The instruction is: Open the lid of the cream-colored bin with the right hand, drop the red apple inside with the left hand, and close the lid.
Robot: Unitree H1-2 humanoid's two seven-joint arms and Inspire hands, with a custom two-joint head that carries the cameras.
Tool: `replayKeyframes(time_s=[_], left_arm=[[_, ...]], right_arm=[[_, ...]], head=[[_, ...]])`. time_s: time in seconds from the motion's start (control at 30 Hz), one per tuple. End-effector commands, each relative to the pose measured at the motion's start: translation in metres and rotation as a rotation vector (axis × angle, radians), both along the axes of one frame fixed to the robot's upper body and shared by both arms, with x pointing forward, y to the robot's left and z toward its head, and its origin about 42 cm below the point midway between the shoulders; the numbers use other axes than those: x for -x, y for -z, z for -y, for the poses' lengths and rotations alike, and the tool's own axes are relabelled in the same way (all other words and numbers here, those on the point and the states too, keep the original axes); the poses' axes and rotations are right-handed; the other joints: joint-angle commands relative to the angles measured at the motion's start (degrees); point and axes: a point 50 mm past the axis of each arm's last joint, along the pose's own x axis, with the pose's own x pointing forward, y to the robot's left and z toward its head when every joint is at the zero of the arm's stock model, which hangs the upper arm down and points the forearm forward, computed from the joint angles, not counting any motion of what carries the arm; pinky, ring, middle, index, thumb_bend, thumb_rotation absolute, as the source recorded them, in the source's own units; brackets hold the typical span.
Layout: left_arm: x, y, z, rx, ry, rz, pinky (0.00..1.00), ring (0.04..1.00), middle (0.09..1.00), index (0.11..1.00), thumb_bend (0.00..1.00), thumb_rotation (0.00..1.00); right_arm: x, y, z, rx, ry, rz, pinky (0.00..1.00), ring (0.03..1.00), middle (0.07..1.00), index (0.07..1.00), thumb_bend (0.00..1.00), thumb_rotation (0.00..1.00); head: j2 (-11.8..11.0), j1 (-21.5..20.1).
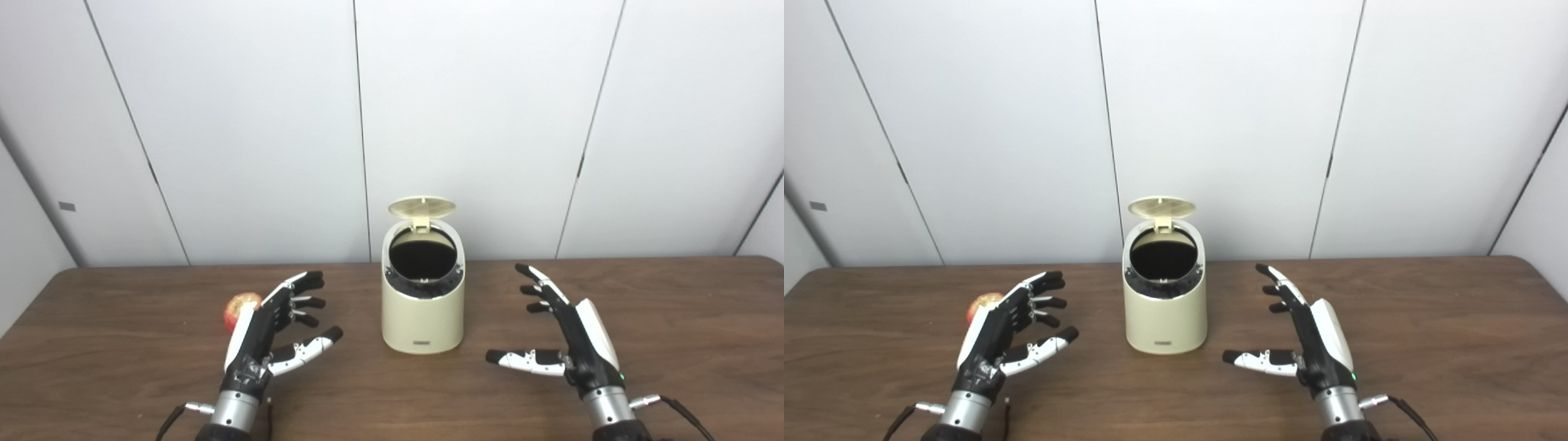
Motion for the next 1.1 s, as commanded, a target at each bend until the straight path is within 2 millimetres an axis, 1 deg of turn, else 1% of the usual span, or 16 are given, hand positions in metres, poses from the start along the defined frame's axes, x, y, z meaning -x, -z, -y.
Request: replayKeyframes(time_s=[0.0, 0.1, 0.23, 0.27, 0.3, 0.37, 0.43, 0.5, 0.53, 0.6, 0.7, 0.77, 0.8, 0.87, 0.97, 1.07], left_arm=[[-0.008, -0.021, 0.000, 0.006, 0.007, 0.080, 0.59, 0.699, 0.793, 0.811, 0.67, 0.13], [-0.006, -0.020, 0.001, -0.005, 0.005, 0.083, 0.59, 0.697, 0.789, 0.807, 0.67, 0.15], [-0.005, -0.021, 0.002, 0.001, 0.011, 0.086, 0.60, 0.696, 0.776, 0.803, 0.66, 0.14], [-0.004, -0.021, 0.003, -0.003, 0.011, 0.087, 0.60, 0.695, 0.774, 0.802, 0.66, 0.14], [-0.004, -0.020, 0.004, -0.010, 0.010, 0.090, 0.60, 0.695, 0.773, 0.803, 0.66, 0.14], [-0.004, -0.020, 0.006, -0.019, 0.009, 0.094, 0.60, 0.694, 0.769, 0.804, 0.66, 0.15], [-0.004, -0.020, 0.011, -0.022, 0.009, 0.099, 0.61, 0.694, 0.765, 0.807, 0.67, 0.18], [-0.004, -0.019, 0.018, -0.018, 0.012, 0.107, 0.60, 0.685, 0.761, 0.804, 0.66, 0.19], [-0.004, -0.019, 0.022, -0.015, 0.014, 0.106, 0.59, 0.682, 0.758, 0.801, 0.66, 0.19], [-0.004, -0.019, 0.028, -0.012, 0.016, 0.099, 0.58, 0.688, 0.759, 0.801, 0.68, 0.18], [-0.006, -0.019, 0.034, 0.000, 0.024, 0.103, 0.59, 0.700, 0.763, 0.806, 0.67, 0.16], [-0.006, -0.020, 0.035, 0.006, 0.021, 0.112, 0.59, 0.701, 0.767, 0.808, 0.66, 0.13], [-0.006, -0.023, 0.033, 0.006, 0.014, 0.119, 0.58, 0.696, 0.769, 0.805, 0.65, 0.11], [-0.005, -0.028, 0.029, 0.006, -0.001, 0.130, 0.56, 0.686, 0.768, 0.794, 0.64, 0.12], [-0.003, -0.036, 0.022, 0.009, -0.023, 0.146, 0.56, 0.675, 0.769, 0.781, 0.66, 0.12], [-0.002, -0.046, 0.010, -0.003, -0.063, 0.172, 0.57, 0.684, 0.766, 0.786, 0.66, 0.10]], right_arm=[[-0.003, -0.013, -0.005, -0.028, -0.015, 0.082, 0.69, 0.813, 0.907, 0.879, 0.80, 0.23], [-0.003, -0.005, -0.004, -0.051, -0.007, 0.062, 0.69, 0.812, 0.906, 0.883, 0.81, 0.25], [-0.003, 0.003, -0.001, -0.091, 0.011, 0.072, 0.70, 0.814, 0.903, 0.884, 0.83, 0.28], [-0.003, 0.005, 0.000, -0.102, 0.017, 0.084, 0.71, 0.811, 0.897, 0.874, 0.83, 0.26], [-0.003, 0.008, 0.003, -0.113, 0.022, 0.097, 0.71, 0.811, 0.893, 0.869, 0.83, 0.26], [-0.003, 0.013, 0.008, -0.120, 0.031, 0.110, 0.75, 0.824, 0.896, 0.868, 0.82, 0.25], [-0.003, 0.016, 0.014, -0.110, 0.034, 0.113, 0.77, 0.836, 0.905, 0.874, 0.81, 0.29], [-0.002, 0.018, 0.021, -0.095, 0.032, 0.115, 0.75, 0.826, 0.907, 0.870, 0.79, 0.30], [-0.003, 0.020, 0.024, -0.092, 0.029, 0.113, 0.74, 0.825, 0.907, 0.871, 0.79, 0.27], [-0.002, 0.021, 0.030, -0.093, 0.026, 0.101, 0.72, 0.822, 0.903, 0.876, 0.78, 0.19], [0.000, 0.014, 0.030, -0.091, 0.029, 0.078, 0.72, 0.822, 0.904, 0.880, 0.78, 0.15], [0.002, 0.009, 0.029, -0.094, 0.033, 0.069, 0.71, 0.817, 0.902, 0.875, 0.78, 0.14], [0.003, 0.006, 0.028, -0.099, 0.034, 0.064, 0.72, 0.820, 0.906, 0.874, 0.77, 0.12], [0.005, 0.000, 0.026, -0.101, 0.033, 0.060, 0.72, 0.820, 0.906, 0.870, 0.77, 0.09], [0.008, -0.008, 0.024, -0.089, 0.032, 0.063, 0.71, 0.815, 0.896, 0.867, 0.77, 0.07], [0.010, -0.013, 0.022, -0.092, 0.021, 0.067, 0.70, 0.812, 0.890, 0.866, 0.78, 0.03]], head=[[0.15, 0.19], [0.24, 0.73], [0.33, 1.57], [0.13, 2.87], [-0.11, 5.21], [-0.27, 7.90], [-0.81, 11.46], [-1.57, 15.67], [-1.69, 16.55], [-1.95, 18.30], [-2.20, 19.87], [-2.40, 20.24], [-2.40, 20.24], [-2.47, 20.24], [-2.30, 20.41], [-2.30, 20.77]])
